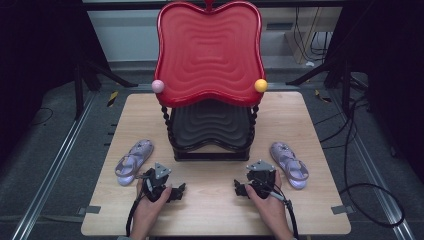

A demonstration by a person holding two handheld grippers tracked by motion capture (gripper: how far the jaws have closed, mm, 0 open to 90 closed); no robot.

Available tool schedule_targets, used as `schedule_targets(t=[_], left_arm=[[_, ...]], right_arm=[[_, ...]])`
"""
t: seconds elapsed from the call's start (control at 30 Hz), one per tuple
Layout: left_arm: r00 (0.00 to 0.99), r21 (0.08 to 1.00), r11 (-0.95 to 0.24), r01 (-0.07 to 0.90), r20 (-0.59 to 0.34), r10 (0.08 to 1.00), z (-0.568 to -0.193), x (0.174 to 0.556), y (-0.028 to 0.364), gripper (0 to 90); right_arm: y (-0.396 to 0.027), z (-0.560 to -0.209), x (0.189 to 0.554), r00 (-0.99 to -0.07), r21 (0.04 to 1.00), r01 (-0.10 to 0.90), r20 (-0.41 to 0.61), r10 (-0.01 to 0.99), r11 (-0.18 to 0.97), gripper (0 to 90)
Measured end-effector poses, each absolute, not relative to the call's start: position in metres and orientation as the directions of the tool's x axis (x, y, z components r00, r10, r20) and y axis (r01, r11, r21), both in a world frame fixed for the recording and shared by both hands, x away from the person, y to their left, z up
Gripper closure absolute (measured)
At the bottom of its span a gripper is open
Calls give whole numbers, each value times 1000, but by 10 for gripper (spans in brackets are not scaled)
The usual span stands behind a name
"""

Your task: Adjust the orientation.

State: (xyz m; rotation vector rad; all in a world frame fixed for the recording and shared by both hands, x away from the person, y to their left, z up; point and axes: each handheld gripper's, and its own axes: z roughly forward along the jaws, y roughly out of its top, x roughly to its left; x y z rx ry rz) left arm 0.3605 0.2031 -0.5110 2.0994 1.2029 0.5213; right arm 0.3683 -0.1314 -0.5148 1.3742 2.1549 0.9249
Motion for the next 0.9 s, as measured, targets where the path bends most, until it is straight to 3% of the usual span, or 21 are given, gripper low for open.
schedule_targets(t=[0.17,0.37,0.53,0.57,0.9], left_arm=[[519,687,-389,613,21,854,-497,362,207,54],[509,655,-427,623,76,858,-432,371,219,56],[476,646,-420,637,98,874,-400,381,237,54],[465,628,-439,642,135,875,-387,384,246,58],[382,544,-388,744,130,915,-370,401,315,213]], right_arm=[[-131,-515,368,-423,723,626,3,906,290,5],[-131,-515,368,-423,724,626,3,906,290,4],[-131,-515,368,-424,723,626,2,906,291,4],[-132,-515,368,-424,723,626,2,906,292,4],[-132,-515,368,-429,723,624,2,903,296,4]])
